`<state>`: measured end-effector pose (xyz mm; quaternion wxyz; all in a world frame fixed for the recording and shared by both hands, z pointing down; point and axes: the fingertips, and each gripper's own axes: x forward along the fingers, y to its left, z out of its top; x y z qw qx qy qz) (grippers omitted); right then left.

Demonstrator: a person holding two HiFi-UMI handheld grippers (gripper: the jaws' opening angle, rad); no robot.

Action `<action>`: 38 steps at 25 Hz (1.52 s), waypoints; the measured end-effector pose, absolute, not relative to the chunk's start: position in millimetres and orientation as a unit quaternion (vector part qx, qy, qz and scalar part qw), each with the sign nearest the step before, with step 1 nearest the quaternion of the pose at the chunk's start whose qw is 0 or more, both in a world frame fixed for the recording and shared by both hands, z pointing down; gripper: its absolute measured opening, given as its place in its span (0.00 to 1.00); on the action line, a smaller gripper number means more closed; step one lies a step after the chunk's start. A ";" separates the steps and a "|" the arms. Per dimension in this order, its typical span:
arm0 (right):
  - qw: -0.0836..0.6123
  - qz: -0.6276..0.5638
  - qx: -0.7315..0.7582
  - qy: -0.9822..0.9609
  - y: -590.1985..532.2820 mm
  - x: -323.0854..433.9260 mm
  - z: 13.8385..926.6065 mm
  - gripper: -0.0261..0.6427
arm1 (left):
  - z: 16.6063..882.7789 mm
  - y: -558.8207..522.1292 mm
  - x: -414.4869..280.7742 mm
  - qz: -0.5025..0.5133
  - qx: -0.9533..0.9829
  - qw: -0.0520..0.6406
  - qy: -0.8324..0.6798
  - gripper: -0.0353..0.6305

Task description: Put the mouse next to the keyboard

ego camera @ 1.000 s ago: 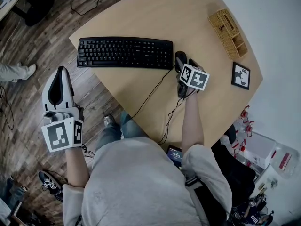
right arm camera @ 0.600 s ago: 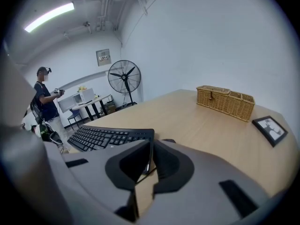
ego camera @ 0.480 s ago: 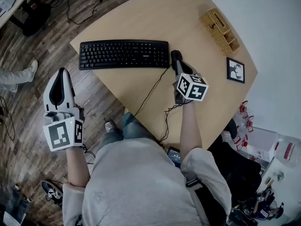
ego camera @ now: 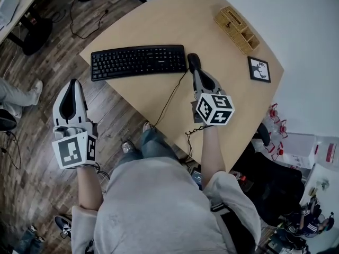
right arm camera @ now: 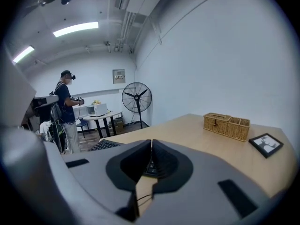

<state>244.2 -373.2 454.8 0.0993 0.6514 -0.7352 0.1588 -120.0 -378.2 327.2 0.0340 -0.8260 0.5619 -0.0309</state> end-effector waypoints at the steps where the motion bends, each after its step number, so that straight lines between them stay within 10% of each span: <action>1: 0.093 0.156 0.655 -0.734 -367.3 242.1 449.5 0.06 | 326.4 -375.7 -120.8 -0.030 -0.828 0.035 0.559 0.07; 38: -0.006 0.003 0.696 -0.718 -208.5 156.6 304.0 0.06 | 288.9 -283.4 -142.9 0.025 -0.871 0.061 0.487 0.07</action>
